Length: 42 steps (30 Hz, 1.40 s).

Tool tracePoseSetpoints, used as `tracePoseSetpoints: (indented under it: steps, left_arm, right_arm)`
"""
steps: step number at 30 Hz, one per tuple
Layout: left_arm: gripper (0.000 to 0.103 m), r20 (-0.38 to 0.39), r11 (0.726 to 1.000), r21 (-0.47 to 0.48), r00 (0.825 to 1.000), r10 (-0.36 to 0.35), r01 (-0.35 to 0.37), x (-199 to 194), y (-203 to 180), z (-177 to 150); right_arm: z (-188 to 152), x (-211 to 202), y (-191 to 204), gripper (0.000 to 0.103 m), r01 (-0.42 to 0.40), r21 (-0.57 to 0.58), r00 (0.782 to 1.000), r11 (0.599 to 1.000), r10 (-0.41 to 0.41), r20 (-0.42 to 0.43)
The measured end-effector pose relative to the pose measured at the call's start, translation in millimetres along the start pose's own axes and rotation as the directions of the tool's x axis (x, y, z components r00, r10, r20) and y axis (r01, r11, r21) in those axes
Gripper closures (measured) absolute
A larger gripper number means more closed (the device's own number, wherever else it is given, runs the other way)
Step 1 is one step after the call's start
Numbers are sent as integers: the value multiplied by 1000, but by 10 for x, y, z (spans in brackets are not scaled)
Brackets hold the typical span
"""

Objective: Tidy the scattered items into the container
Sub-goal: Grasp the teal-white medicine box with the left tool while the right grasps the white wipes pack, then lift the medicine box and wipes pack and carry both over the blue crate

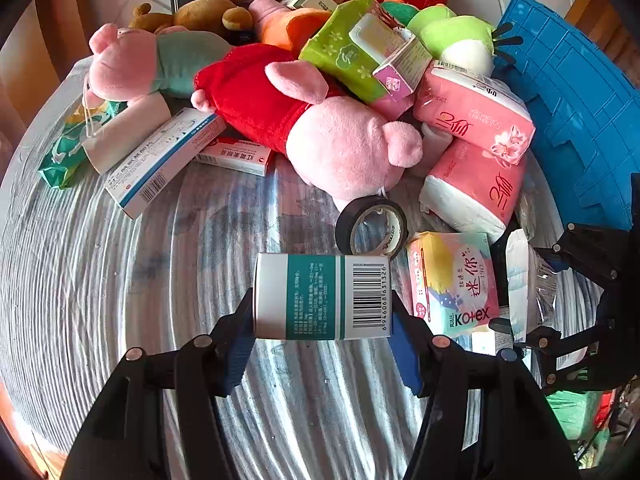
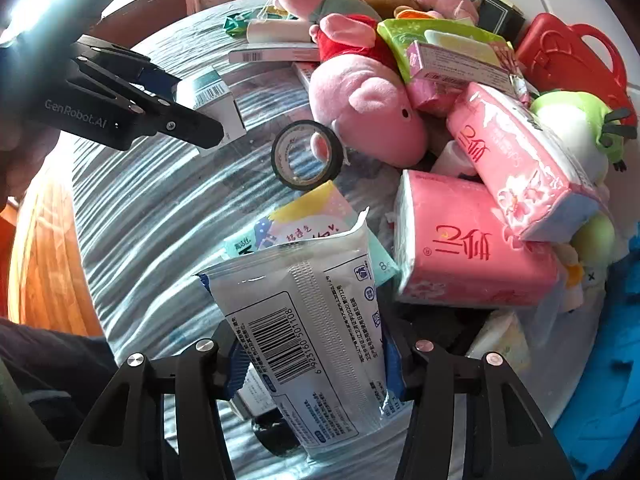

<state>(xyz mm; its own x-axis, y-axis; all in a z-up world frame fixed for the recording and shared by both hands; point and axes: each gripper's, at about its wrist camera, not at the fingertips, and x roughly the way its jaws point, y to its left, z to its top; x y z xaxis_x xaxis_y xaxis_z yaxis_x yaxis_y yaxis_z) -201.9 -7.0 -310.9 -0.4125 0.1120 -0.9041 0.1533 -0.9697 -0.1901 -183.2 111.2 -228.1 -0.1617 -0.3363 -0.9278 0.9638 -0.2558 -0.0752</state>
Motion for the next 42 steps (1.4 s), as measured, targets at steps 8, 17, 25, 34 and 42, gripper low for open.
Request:
tracePoseSetpoints:
  steps: [8,17,25,34,42]
  left_arm:
    - [44,32,1000,20,999,17,-18,-263,56,-64]
    - [44,96,997,54,994,43,-48,-668,-54,180]
    - [44,171,994,75,983,63,-77,-1049,-199,435]
    - [44,250,991,99,966,64,-91,-1469,-455,715]
    - [44,309,986,130,949,64,-108,-1846,-778,980]
  right_arm:
    - [4,-307,-118,51,1,71,999,997,-4,36]
    - [78,-678,-219,51,50,122,995,991,-60,79]
    - [75,-1144,-341,51,94,161,985,983,-114,126]
    - [37,-1701,-492,51,146,213,967,966,-184,175]
    - [-29,-2279,-646,51,172,260,938,950,-238,250]
